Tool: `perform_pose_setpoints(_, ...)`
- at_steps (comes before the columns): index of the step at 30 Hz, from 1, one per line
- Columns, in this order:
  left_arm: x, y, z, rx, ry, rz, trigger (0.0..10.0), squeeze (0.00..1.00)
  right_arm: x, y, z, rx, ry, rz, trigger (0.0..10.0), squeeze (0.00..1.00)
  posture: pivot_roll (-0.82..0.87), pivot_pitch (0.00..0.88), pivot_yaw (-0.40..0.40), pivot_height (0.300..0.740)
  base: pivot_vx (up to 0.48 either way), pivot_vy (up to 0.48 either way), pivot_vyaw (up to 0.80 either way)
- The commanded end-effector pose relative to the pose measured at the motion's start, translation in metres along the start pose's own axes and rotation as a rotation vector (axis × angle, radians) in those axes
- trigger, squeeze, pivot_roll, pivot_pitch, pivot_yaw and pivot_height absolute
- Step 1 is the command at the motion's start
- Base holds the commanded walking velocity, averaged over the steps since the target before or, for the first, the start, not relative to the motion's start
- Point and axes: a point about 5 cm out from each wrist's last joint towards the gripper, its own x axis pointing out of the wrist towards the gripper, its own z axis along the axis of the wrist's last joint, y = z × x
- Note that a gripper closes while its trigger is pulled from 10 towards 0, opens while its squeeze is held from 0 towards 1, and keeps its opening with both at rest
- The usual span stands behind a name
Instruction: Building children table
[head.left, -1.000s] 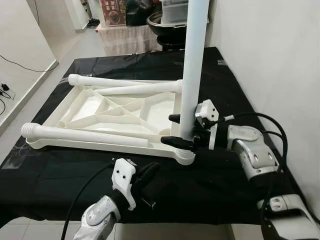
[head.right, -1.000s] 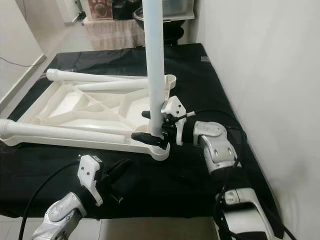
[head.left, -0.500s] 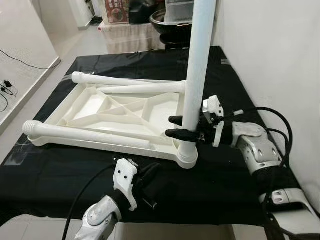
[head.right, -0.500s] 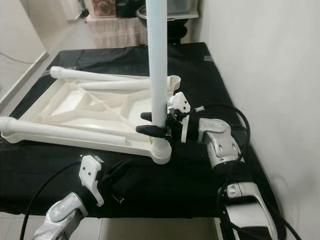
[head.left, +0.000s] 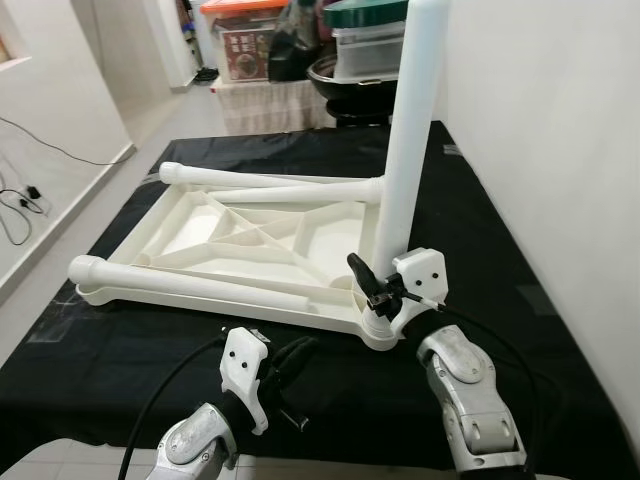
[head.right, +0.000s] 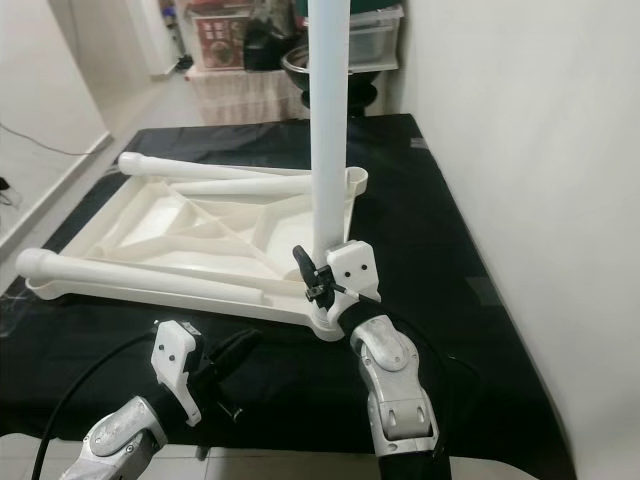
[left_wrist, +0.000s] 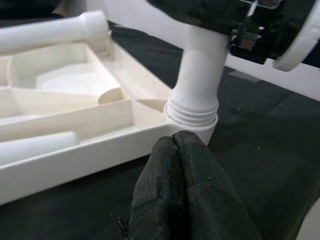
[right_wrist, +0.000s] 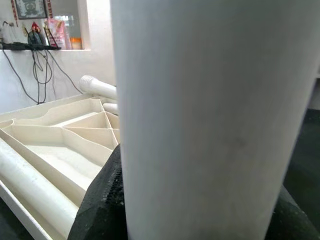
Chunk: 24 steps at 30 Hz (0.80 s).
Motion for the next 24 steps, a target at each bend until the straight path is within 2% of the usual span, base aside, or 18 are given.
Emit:
perform_pose_setpoints(1,-0.003,0.003,-0.003,-0.002,0.029,-0.005,10.0,0.0,-0.014,-0.005,-0.044,0.007,0.212,-0.01,0.0,0.0,-0.06,0.153,0.067,0.74,0.0,0.0,0.0)
perform_pose_setpoints(2,-0.002,0.003,-0.003,-0.005,0.03,-0.006,10.0,0.0,-0.011,-0.003,-0.045,0.02,0.223,0.018,0.0,0.0,-0.06,0.151,0.069,0.74,0.0,0.0,0.0)
perform_pose_setpoints(3,-0.002,0.004,-0.003,-0.004,0.029,-0.003,10.0,0.0,-0.009,-0.002,-0.045,0.043,0.227,0.041,10.0,0.0,-0.05,0.149,0.065,0.74,0.0,0.0,0.0)
perform_pose_setpoints(5,-0.001,0.004,-0.003,-0.004,0.029,0.001,10.0,0.0,-0.009,0.002,-0.044,0.063,0.223,0.057,10.0,0.0,-0.05,0.147,0.063,0.74,0.0,0.0,0.0)
perform_pose_setpoints(6,0.0,0.005,-0.003,0.0,0.03,0.008,10.0,0.0,-0.006,0.007,-0.035,0.115,0.182,0.124,10.0,1.0,-0.04,0.142,0.058,0.74,0.0,0.0,0.0)
perform_pose_setpoints(11,0.0,0.006,-0.003,0.002,0.031,0.012,10.0,0.0,-0.003,0.011,-0.026,0.128,0.139,0.212,10.0,1.0,-0.03,0.135,0.059,0.74,0.0,0.0,0.0)
perform_pose_setpoints(12,0.0,0.006,-0.004,0.003,0.032,0.012,10.0,0.0,0.001,0.008,-0.015,0.095,0.103,0.337,10.0,0.78,-0.03,0.132,0.059,0.74,0.0,0.0,0.0)
perform_pose_setpoints(13,0.0,0.006,-0.004,0.003,0.032,0.012,10.0,0.0,0.001,0.008,-0.015,0.095,0.103,0.337,10.0,0.78,-0.03,0.132,0.059,0.74,0.0,0.0,0.0)
perform_pose_setpoints(14,0.0,0.006,-0.005,0.002,0.034,0.011,10.0,0.0,0.007,-0.002,0.003,0.008,0.07,0.556,10.0,0.0,-0.03,0.127,0.06,0.74,0.0,0.0,0.0)
perform_pose_setpoints(15,0.0,0.006,-0.005,0.002,0.035,0.011,10.0,0.0,0.01,-0.008,0.009,-0.017,0.073,0.635,10.0,0.0,-0.03,0.126,0.064,0.74,0.0,0.0,0.0)
perform_pose_setpoints(16,0.0,0.006,-0.005,0.002,0.035,0.011,10.0,0.0,0.01,-0.008,0.009,-0.017,0.073,0.635,10.0,0.0,-0.03,0.126,0.064,0.74,0.0,0.0,0.0)
perform_pose_setpoints(18,0.001,0.006,-0.006,0.002,0.037,0.009,10.0,0.0,0.014,-0.018,0.017,-0.047,0.09,0.729,10.0,0.0,-0.02,0.117,0.058,0.74,0.0,0.0,0.0)
perform_pose_setpoints(24,0.001,0.004,-0.007,0.002,0.039,0.008,10.0,0.0,0.022,-0.031,0.026,-0.087,0.126,0.849,10.0,0.0,-0.01,0.112,0.055,0.74,0.0,0.0,0.0)
